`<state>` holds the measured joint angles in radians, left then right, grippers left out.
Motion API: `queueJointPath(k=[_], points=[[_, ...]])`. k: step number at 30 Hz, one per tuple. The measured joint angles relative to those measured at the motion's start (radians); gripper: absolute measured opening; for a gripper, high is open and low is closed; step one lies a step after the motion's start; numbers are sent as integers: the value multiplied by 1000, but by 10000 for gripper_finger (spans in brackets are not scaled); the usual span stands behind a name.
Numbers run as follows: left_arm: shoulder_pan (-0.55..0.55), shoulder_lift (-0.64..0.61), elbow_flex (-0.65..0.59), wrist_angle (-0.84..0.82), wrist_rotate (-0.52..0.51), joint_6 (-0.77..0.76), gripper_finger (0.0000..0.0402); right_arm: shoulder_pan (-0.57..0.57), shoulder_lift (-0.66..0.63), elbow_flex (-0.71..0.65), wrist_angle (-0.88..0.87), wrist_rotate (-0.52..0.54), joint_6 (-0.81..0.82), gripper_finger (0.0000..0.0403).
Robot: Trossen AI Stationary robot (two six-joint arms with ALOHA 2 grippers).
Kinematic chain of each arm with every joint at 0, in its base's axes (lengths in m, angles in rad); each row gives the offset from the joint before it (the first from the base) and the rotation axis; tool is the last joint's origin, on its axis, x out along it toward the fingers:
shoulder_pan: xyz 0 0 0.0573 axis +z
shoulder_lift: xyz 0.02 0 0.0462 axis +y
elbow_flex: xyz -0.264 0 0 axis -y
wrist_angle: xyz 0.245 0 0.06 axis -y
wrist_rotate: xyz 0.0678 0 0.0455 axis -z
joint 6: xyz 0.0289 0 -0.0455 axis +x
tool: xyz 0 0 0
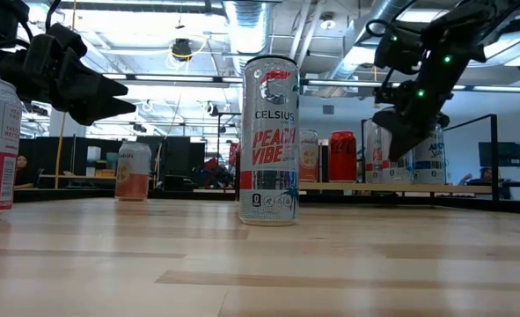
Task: Place canned beverage on shelf
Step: Put the black pink soda can on the shelf
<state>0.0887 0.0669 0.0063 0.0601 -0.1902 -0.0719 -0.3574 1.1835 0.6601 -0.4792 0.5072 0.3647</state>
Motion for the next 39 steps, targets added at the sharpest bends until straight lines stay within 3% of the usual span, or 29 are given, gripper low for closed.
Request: queueJointPath(k=[10, 28, 39], points=[[0, 0, 0, 0, 0, 0, 327, 62, 0, 0, -96, -39, 24, 15], [0, 0, 0, 0, 0, 0, 327, 54, 0, 0, -98, 141, 27, 15], [0, 0, 0, 0, 0, 0, 327, 11, 0, 0, -92, 149, 18, 15]])
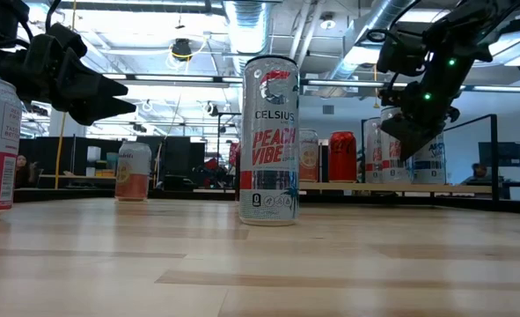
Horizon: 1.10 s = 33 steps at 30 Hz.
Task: Place canned beverage on shelf
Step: Put the black pink soda can on the shelf
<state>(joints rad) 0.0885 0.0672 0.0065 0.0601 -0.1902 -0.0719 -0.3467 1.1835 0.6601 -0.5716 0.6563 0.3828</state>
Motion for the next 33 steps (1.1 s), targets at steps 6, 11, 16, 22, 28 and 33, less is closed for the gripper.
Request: queueJointPath(k=[6, 11, 16, 22, 28, 33], points=[[0, 0, 0, 0, 0, 0, 327, -17, 0, 0, 48, 2, -27, 15], [0, 0, 0, 0, 0, 0, 327, -38, 0, 0, 63, 2, -42, 15], [0, 0, 0, 0, 0, 0, 327, -57, 0, 0, 60, 2, -44, 17], [0, 0, 0, 0, 0, 0, 327, -62, 0, 0, 62, 2, -52, 17], [0, 0, 0, 0, 0, 0, 327, -62, 0, 0, 65, 10, -52, 18], [0, 0, 0, 0, 0, 0, 327, -62, 0, 0, 76, 24, -53, 19]])
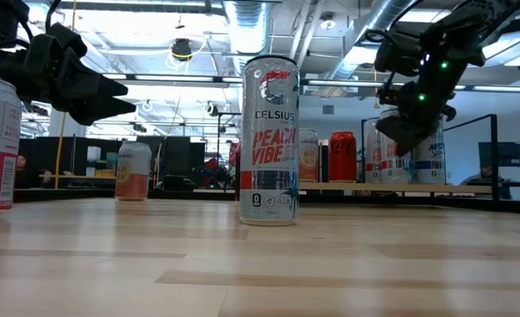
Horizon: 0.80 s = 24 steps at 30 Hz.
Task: Place canned beverage on shelf
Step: Put the black pink soda can on the shelf, then put the red soda can on the shelf
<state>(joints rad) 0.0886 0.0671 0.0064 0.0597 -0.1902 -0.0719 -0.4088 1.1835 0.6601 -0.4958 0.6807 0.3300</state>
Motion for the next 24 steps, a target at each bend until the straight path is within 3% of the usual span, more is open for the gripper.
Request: queueJointPath(k=[15, 24], points=[[0, 0, 0, 0, 0, 0, 327, -2, 0, 0, 25, -15, -10, 19], [0, 0, 0, 0, 0, 0, 327, 142, 0, 89, -110, -81, 64, 19]])
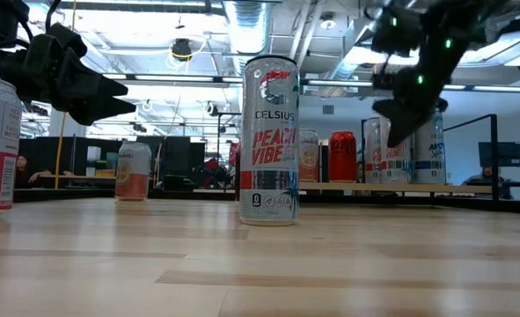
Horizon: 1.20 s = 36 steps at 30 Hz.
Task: Place canned beverage on shelf
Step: Put the red soda can on the shelf
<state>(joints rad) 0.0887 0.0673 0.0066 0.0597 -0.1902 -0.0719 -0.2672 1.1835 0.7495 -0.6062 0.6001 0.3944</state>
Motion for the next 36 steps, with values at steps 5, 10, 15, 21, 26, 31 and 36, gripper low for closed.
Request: queueJointPath(k=[5, 10, 15, 21, 26, 31, 36], points=[[0, 0, 0, 0, 0, 0, 327, 149, 0, 158, -147, -126, 114, 20], [0, 0, 0, 0, 0, 0, 327, 347, 0, 307, -199, -358, 286, 20], [0, 0, 0, 0, 0, 0, 327, 571, -1, 404, -160, -602, 476, 20], [0, 0, 0, 0, 0, 0, 327, 801, -1, 437, -171, -712, 881, 20], [0, 0, 0, 0, 0, 0, 327, 908, 0, 437, -189, -711, 1268, 24], [0, 0, 0, 0, 0, 0, 327, 997, 0, 437, -260, -712, 1518, 26], [0, 0, 0, 0, 0, 0, 327, 1072, 0, 437, -457, -772, 1697, 23]])
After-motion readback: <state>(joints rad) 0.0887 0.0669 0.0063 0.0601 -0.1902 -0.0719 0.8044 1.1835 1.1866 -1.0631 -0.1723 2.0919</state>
